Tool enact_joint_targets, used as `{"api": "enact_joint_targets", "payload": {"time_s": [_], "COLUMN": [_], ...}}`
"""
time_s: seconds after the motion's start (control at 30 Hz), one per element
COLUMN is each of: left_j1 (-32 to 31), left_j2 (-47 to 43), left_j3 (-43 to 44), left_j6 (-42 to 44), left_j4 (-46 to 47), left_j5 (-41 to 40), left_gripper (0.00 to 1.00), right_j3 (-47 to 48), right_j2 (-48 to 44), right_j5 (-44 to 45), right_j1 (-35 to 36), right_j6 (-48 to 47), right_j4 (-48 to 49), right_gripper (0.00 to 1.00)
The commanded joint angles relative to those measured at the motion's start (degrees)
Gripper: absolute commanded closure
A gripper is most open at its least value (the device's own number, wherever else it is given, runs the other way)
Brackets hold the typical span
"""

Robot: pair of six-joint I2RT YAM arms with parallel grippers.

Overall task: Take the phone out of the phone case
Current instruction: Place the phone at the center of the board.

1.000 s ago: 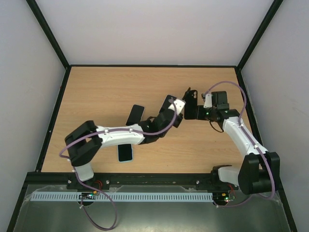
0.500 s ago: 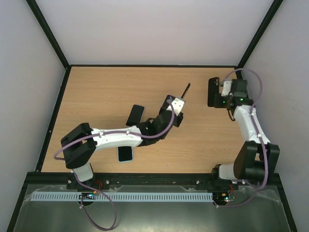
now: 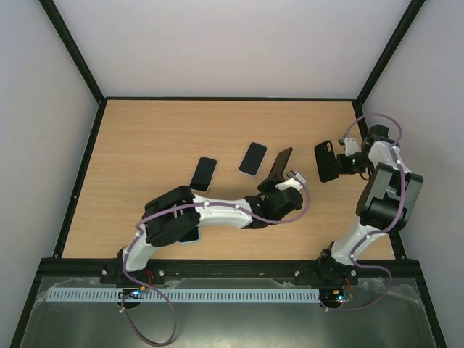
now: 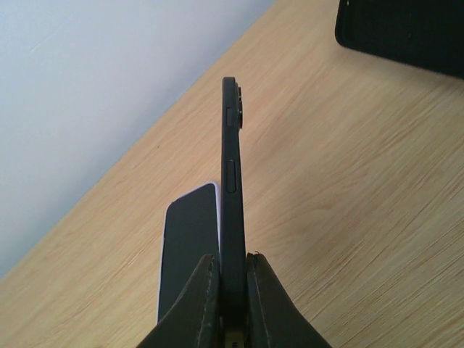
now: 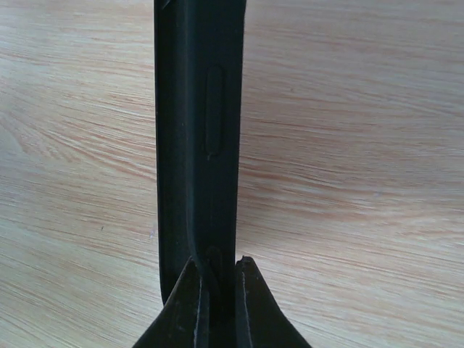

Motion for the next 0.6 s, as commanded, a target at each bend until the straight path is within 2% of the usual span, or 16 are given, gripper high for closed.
{"api": "enact_joint_targets", "payload": {"time_s": [0.0, 0.33, 0.43, 0.5, 0.57], "left_j1": [-1.1, -2.1, -2.1, -1.9, -1.4], "left_j2": [3.8, 8.8, 8.8, 8.2, 7.3], "left_j3": [5.1, 9.4, 10.2, 10.3, 10.6], "left_j6": [4.7, -3.2, -5.9, -7.5, -9.6], "left_j4": [-2.8, -11.8, -14.2, -15.1, -16.5], "left_j5": [-5.6, 0.9, 4.5, 7.4, 10.3], "left_gripper": [0.97, 0.97, 0.89, 0.84, 0.75], "right_j3": [0.8, -2.9, -4.5, -4.3, -3.4], "right_j2": [2.4, 2.4, 1.3, 0.3, -0.8], "right_j5": [-1.9, 1.7, 3.1, 4.2, 5.3], "right_j1": [0.0, -1.4, -1.4, -1.5, -1.8], "right_j6": [-0.1, 4.9, 6.1, 7.3, 8.5], "right_j4": [-0.6, 4.8, 6.4, 6.8, 6.8], "right_gripper": [0.98, 0.92, 0.78, 0.64, 0.55]}}
